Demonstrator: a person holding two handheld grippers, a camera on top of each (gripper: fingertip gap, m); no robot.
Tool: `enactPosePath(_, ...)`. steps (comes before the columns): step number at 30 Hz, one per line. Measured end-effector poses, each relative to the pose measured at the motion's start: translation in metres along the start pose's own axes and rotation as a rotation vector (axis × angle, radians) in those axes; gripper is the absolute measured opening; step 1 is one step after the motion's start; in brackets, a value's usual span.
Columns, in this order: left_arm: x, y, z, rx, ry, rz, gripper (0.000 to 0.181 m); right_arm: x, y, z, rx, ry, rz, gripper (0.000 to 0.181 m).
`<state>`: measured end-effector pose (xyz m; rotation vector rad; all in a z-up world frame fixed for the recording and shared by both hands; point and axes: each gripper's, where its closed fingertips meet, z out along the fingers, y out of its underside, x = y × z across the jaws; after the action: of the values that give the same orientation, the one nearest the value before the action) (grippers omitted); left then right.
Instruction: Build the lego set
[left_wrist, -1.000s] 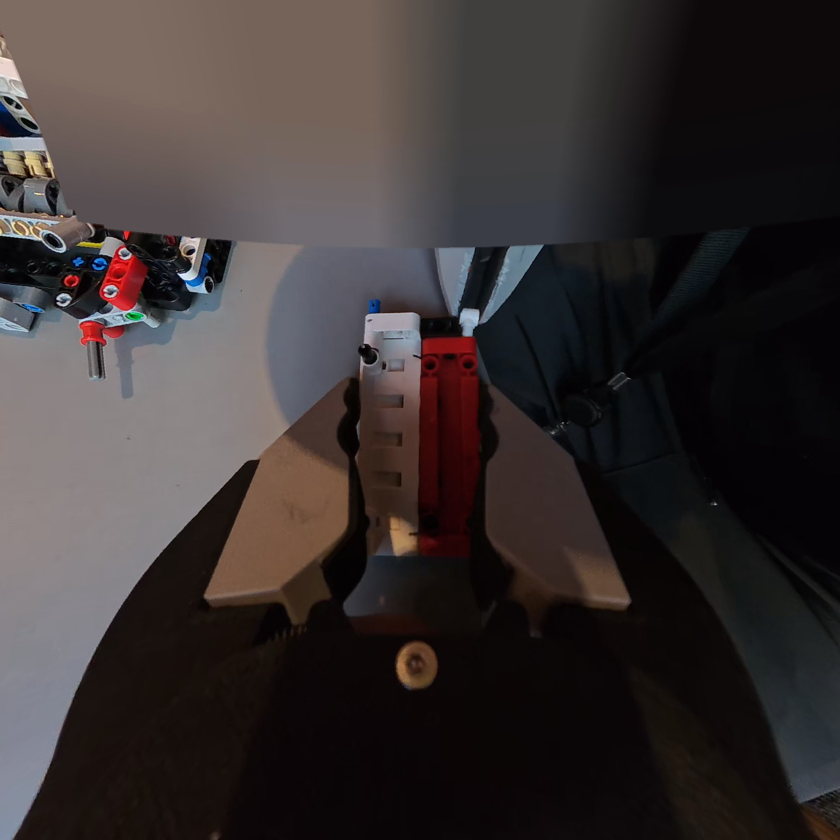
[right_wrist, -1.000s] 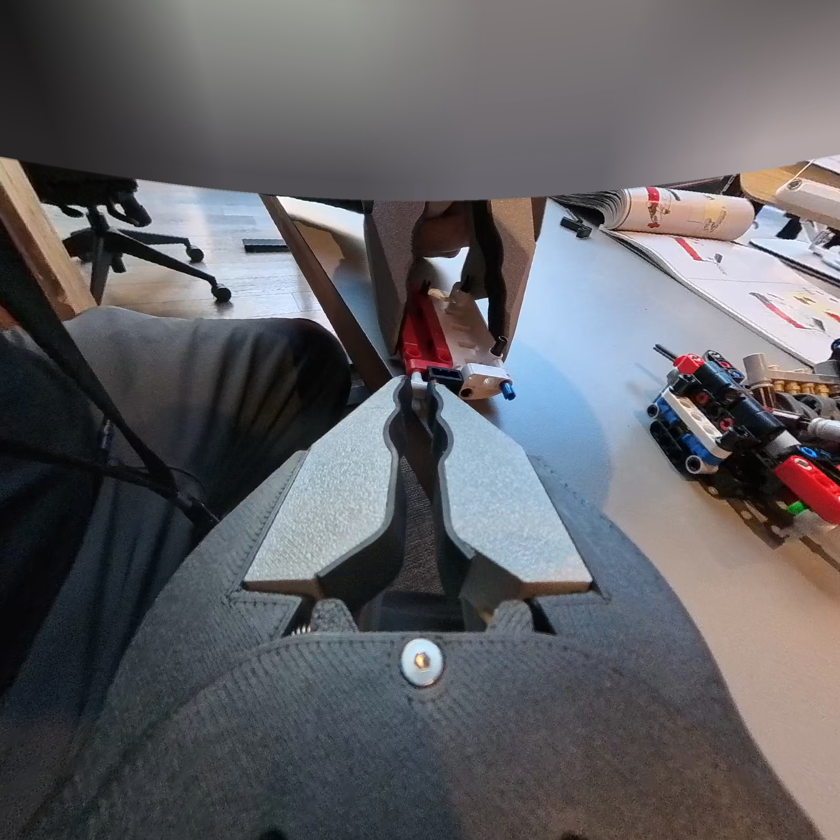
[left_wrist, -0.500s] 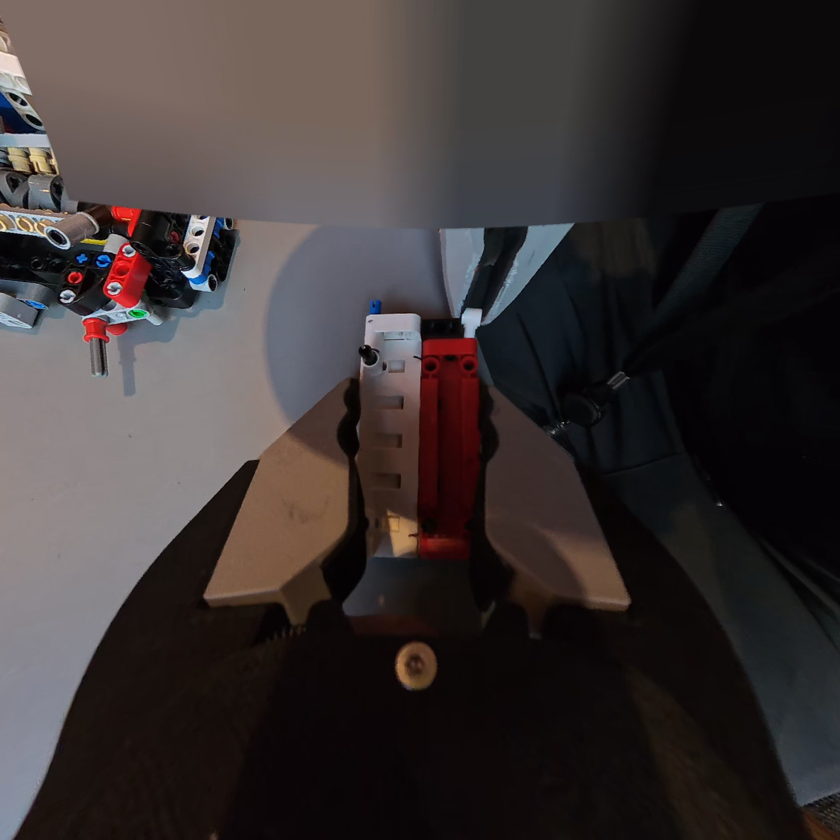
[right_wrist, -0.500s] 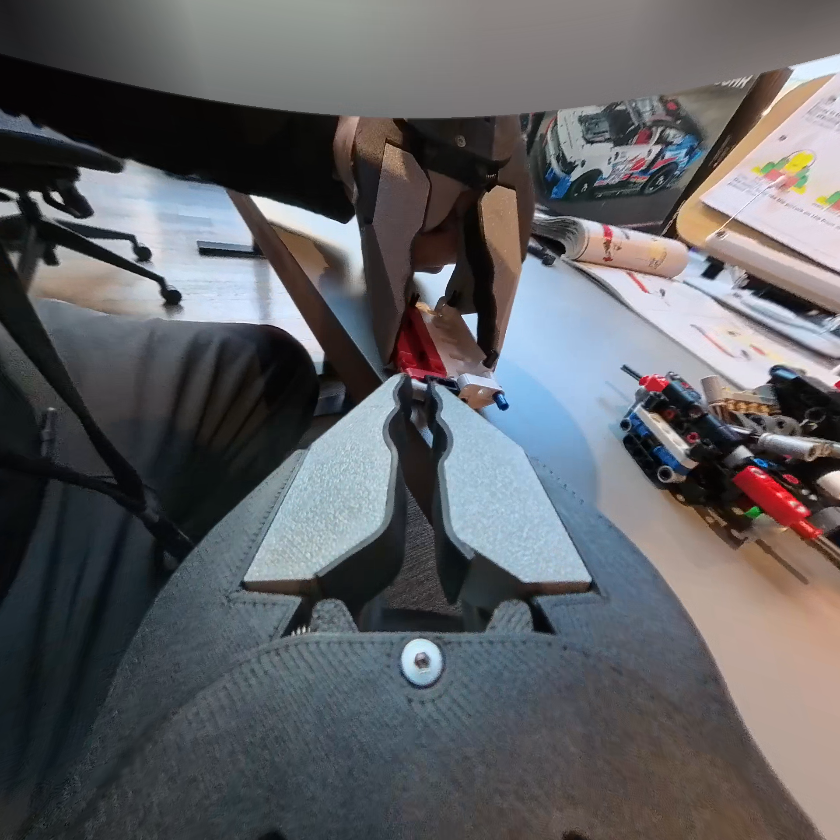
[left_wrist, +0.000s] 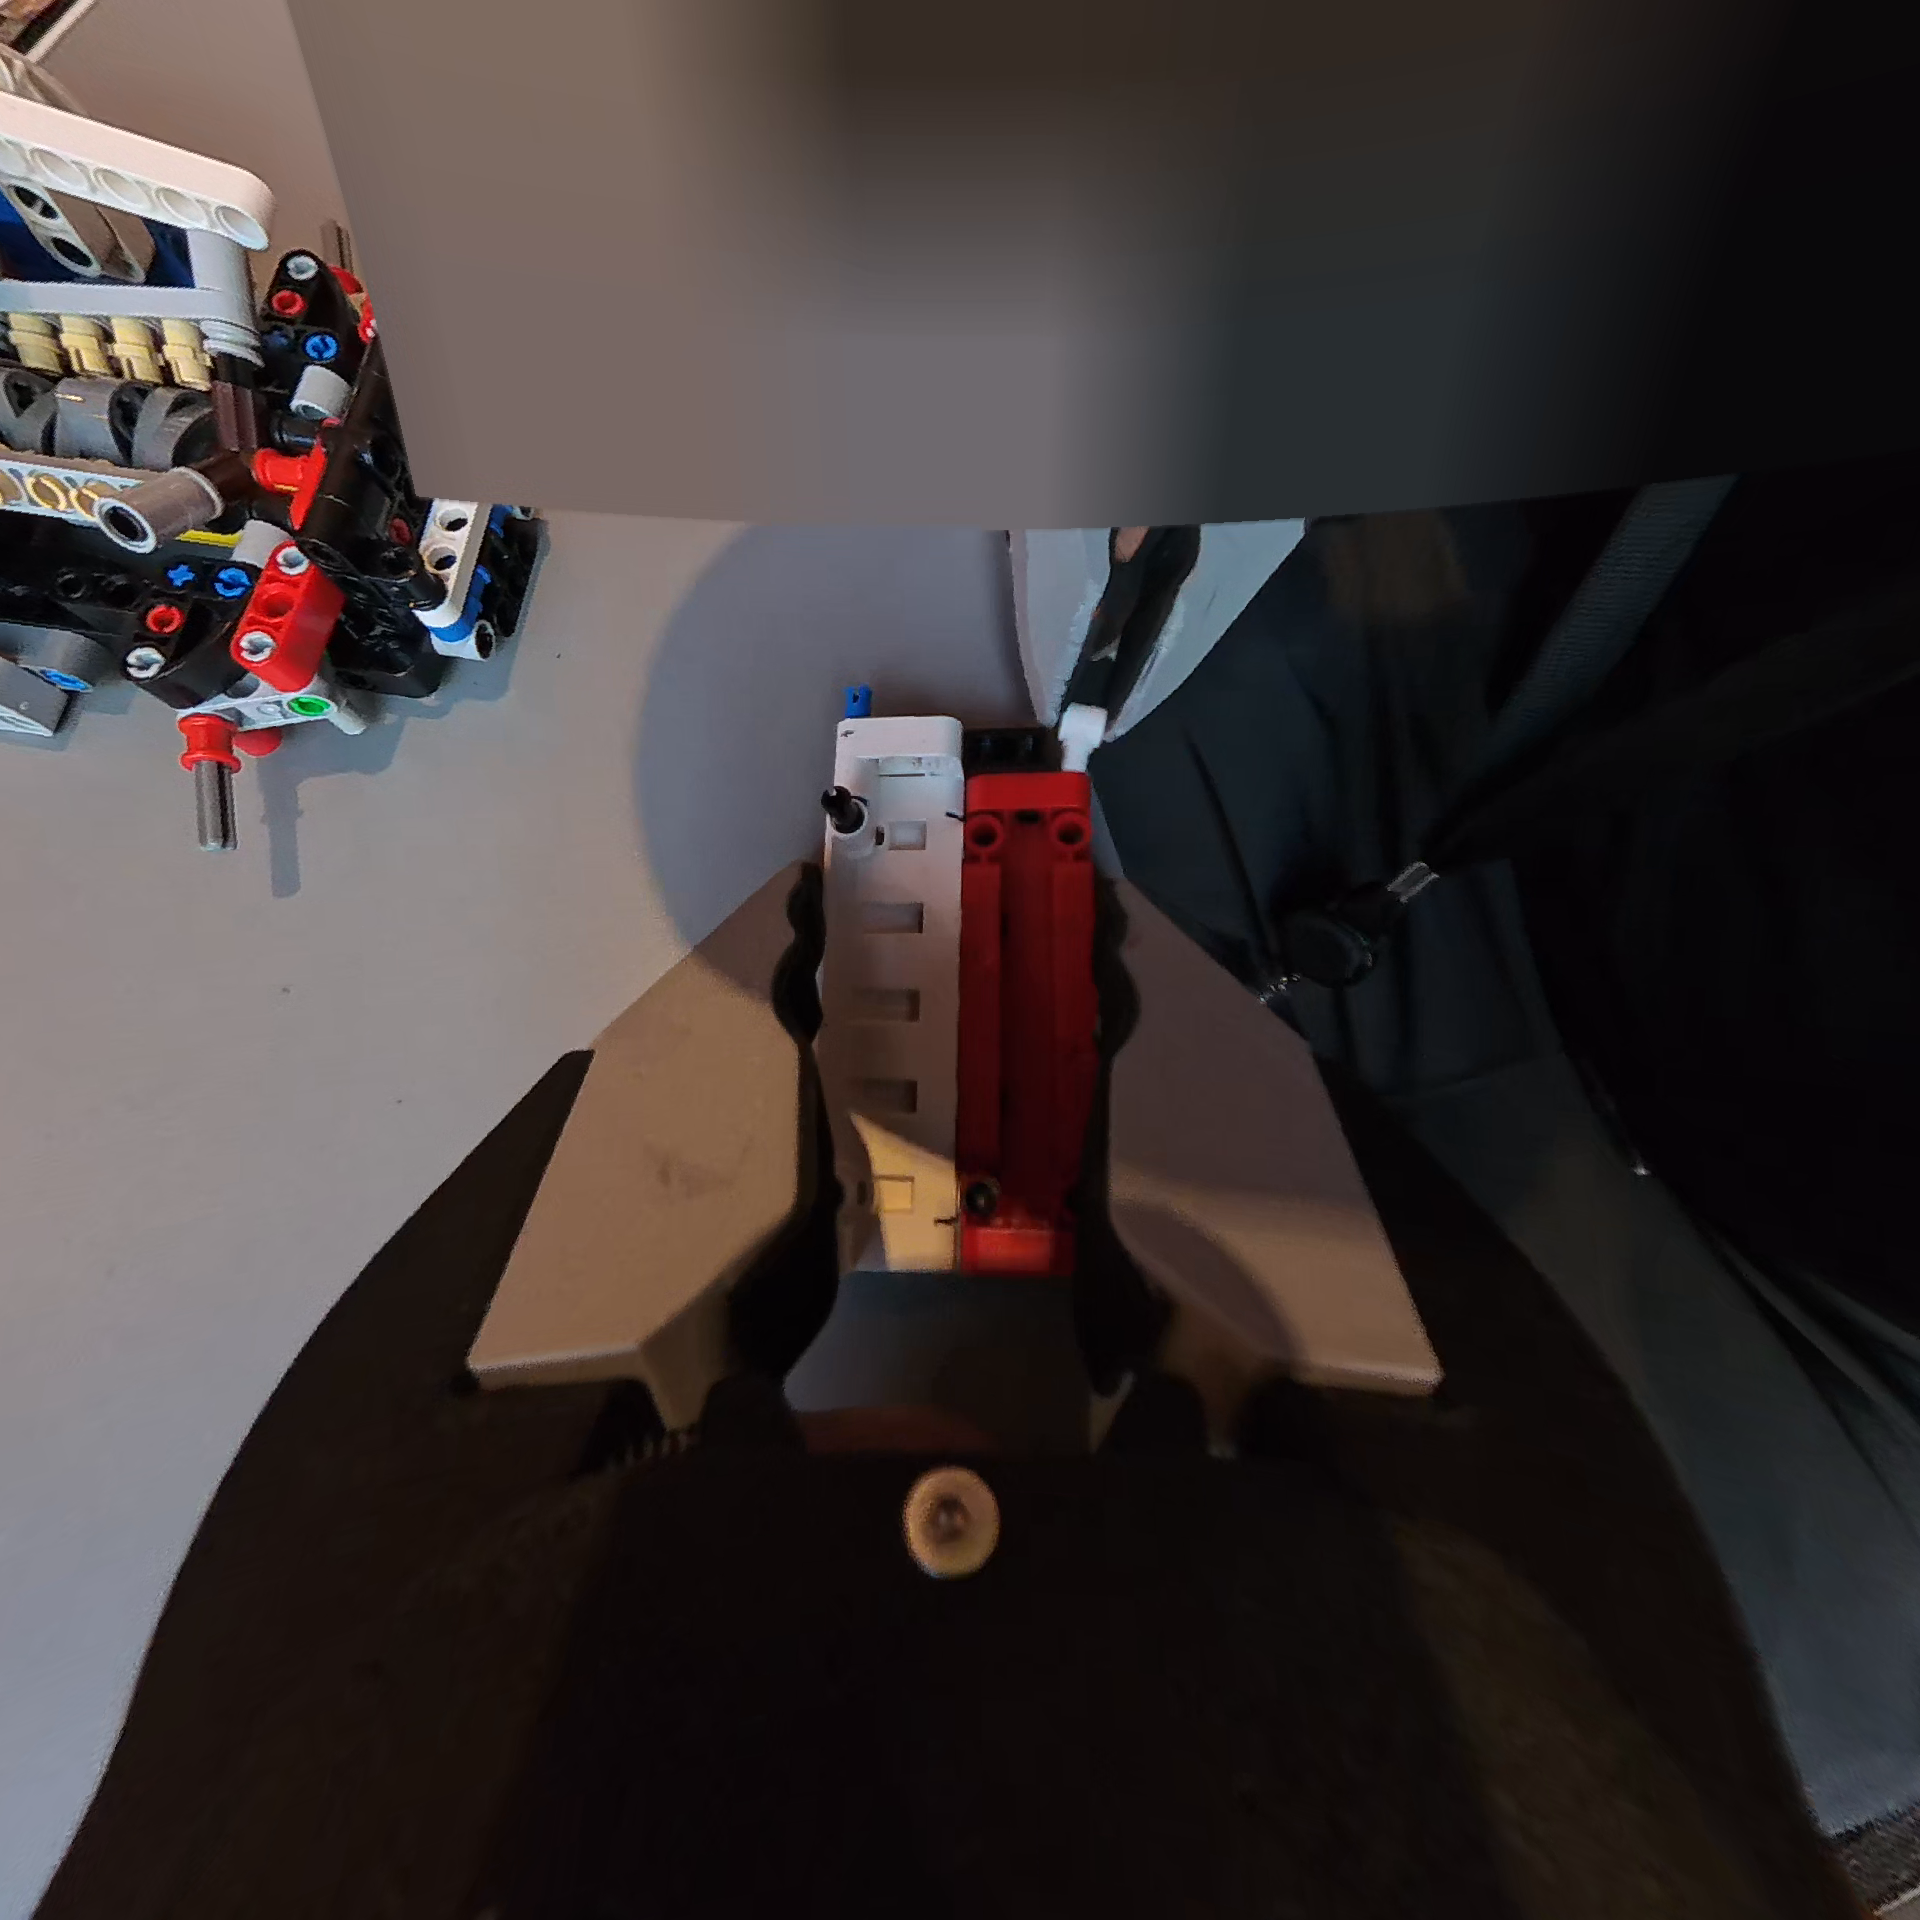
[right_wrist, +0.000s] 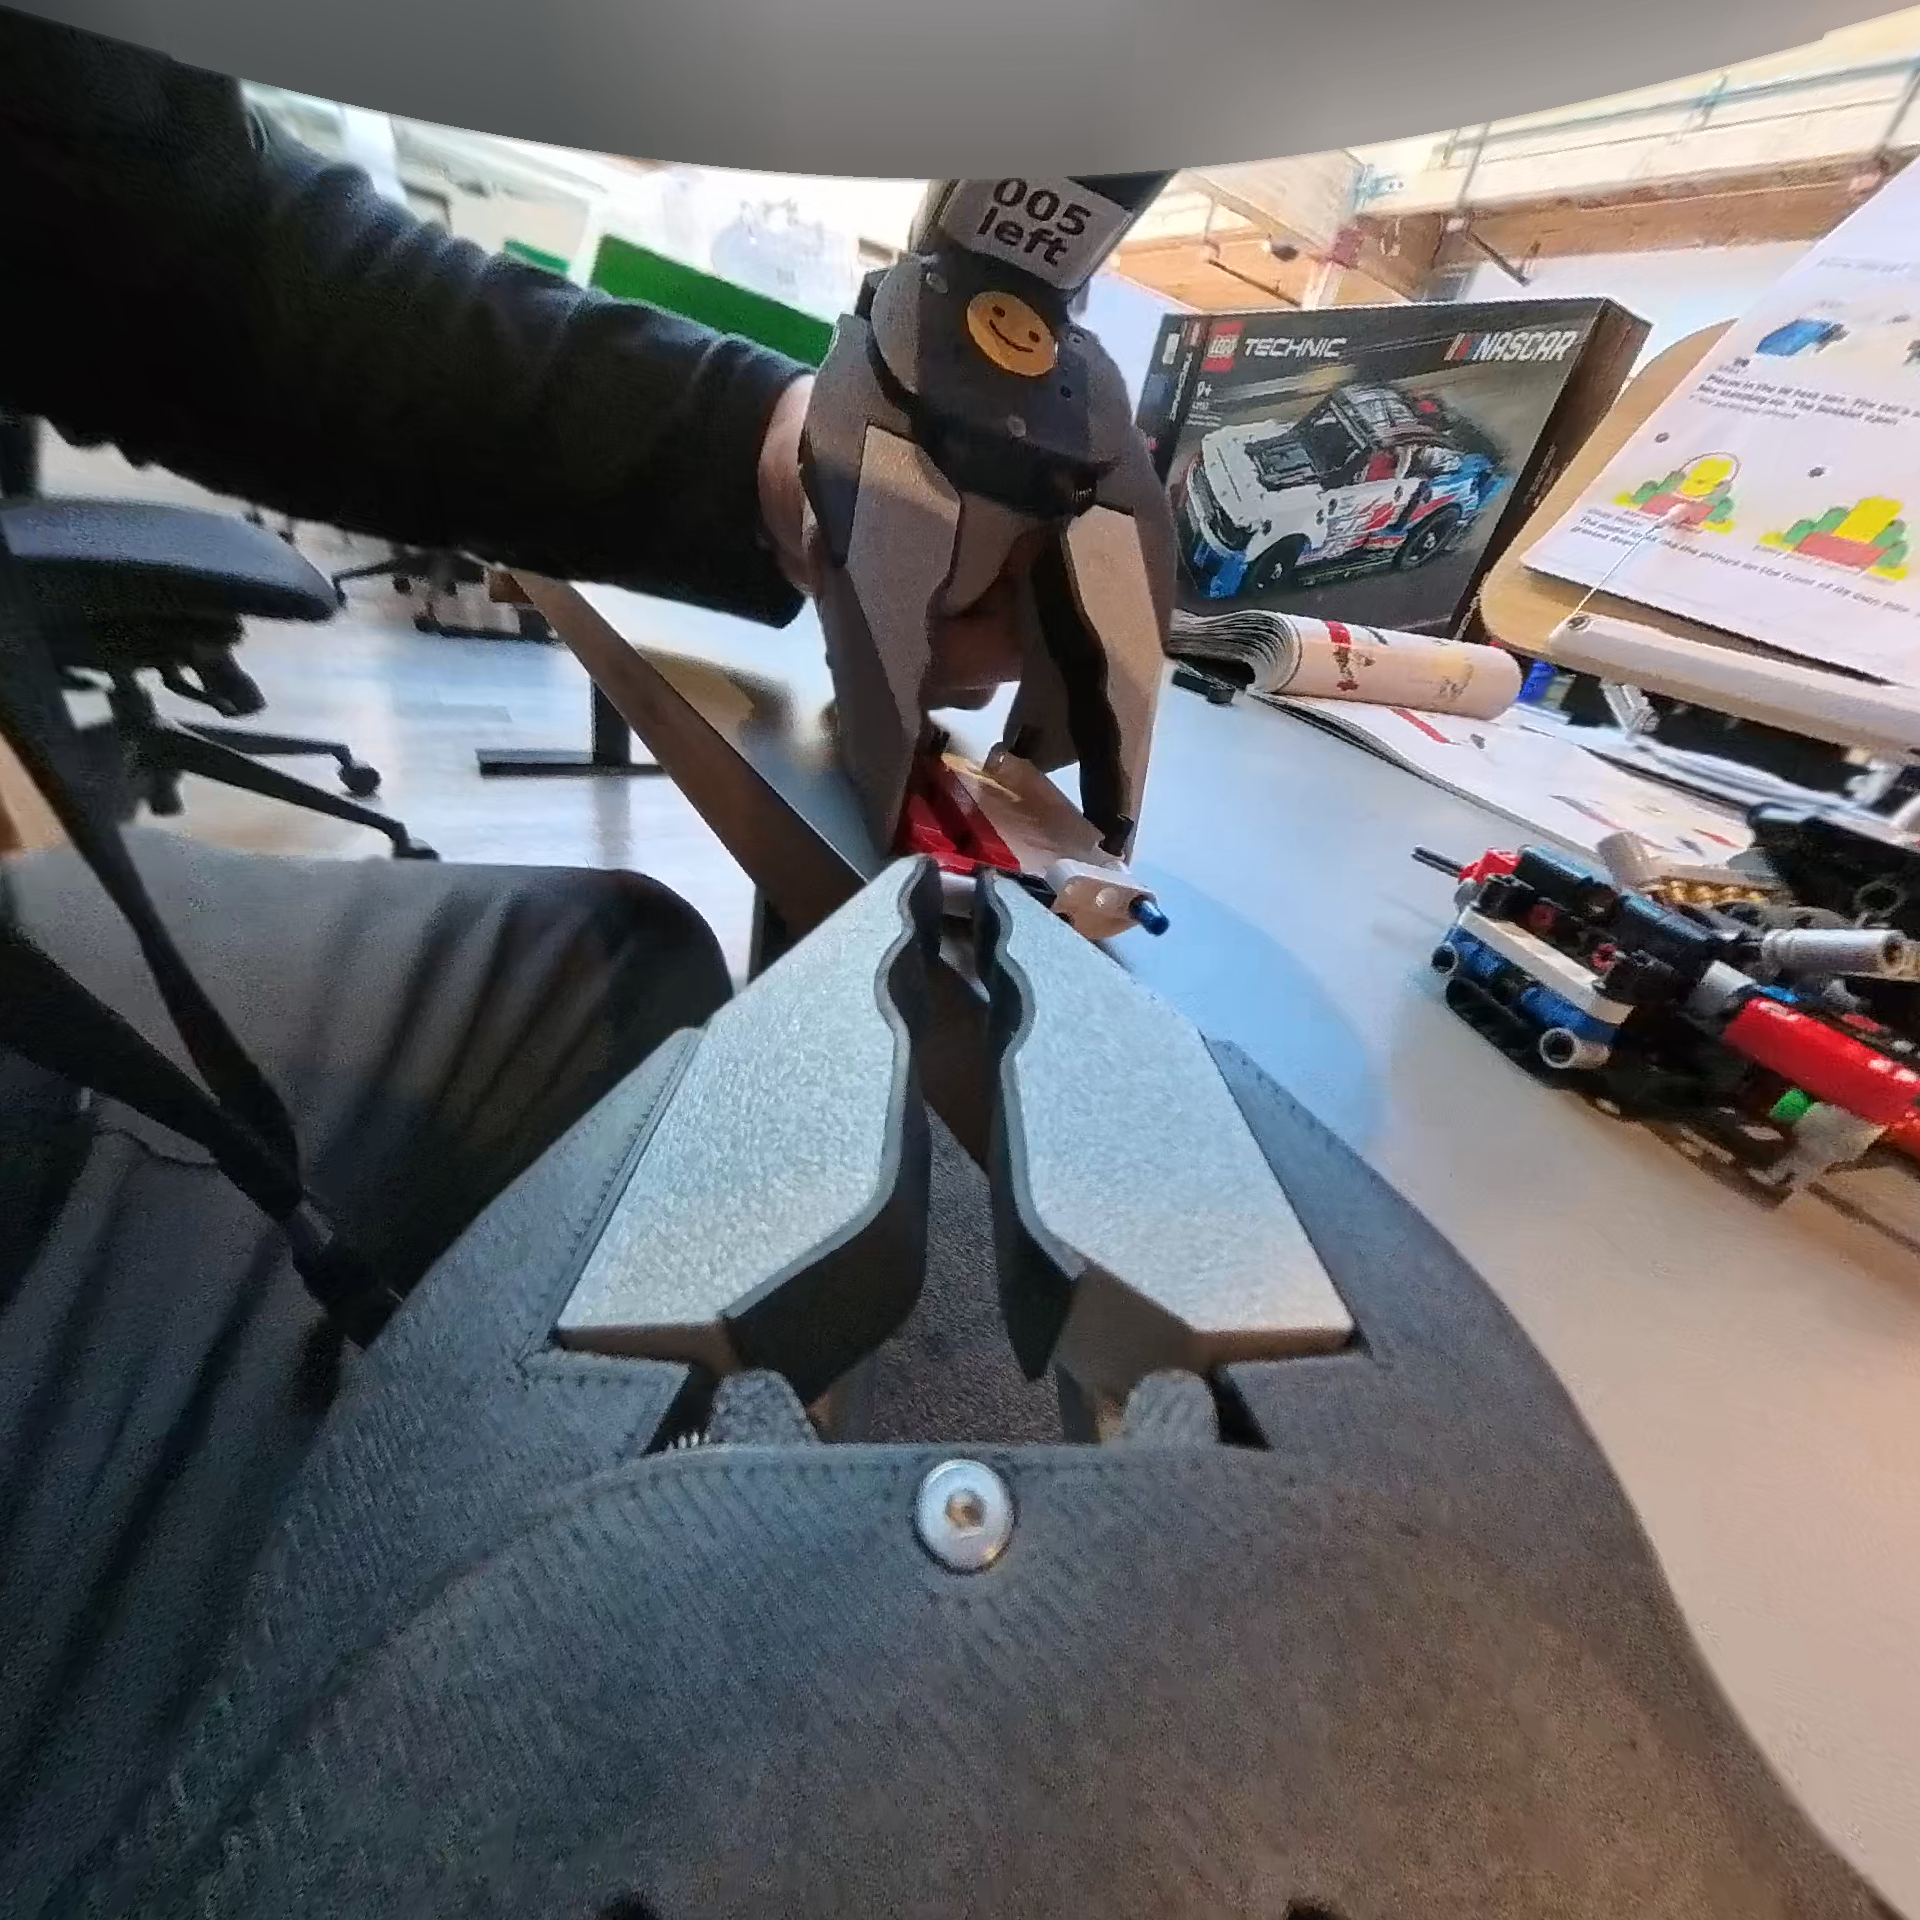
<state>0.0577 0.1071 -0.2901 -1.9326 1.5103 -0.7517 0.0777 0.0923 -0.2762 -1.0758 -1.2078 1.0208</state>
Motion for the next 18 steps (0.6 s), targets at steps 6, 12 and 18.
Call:
enactPosePath(6, 0.0009, -0.0010, -0.0001, 0.007, 0.027, -0.020, 0.050, 0.0001, -0.0033, -0.0003, 0.057, -0.002, 0.056, 0.002)
enactPosePath(12, 0.0007, -0.0006, 0.0001, 0.004, 0.021, -0.014, 0.050, -0.0002, -0.0009, -0.0008, 0.097, 0.017, 0.062, 0.002)
enactPosePath(18, 0.0020, 0.0009, -0.0013, 0.003, 0.032, -0.005, 0.050, -0.0016, 0.0023, 0.0006, 0.108, 0.018, 0.075, 0.002)
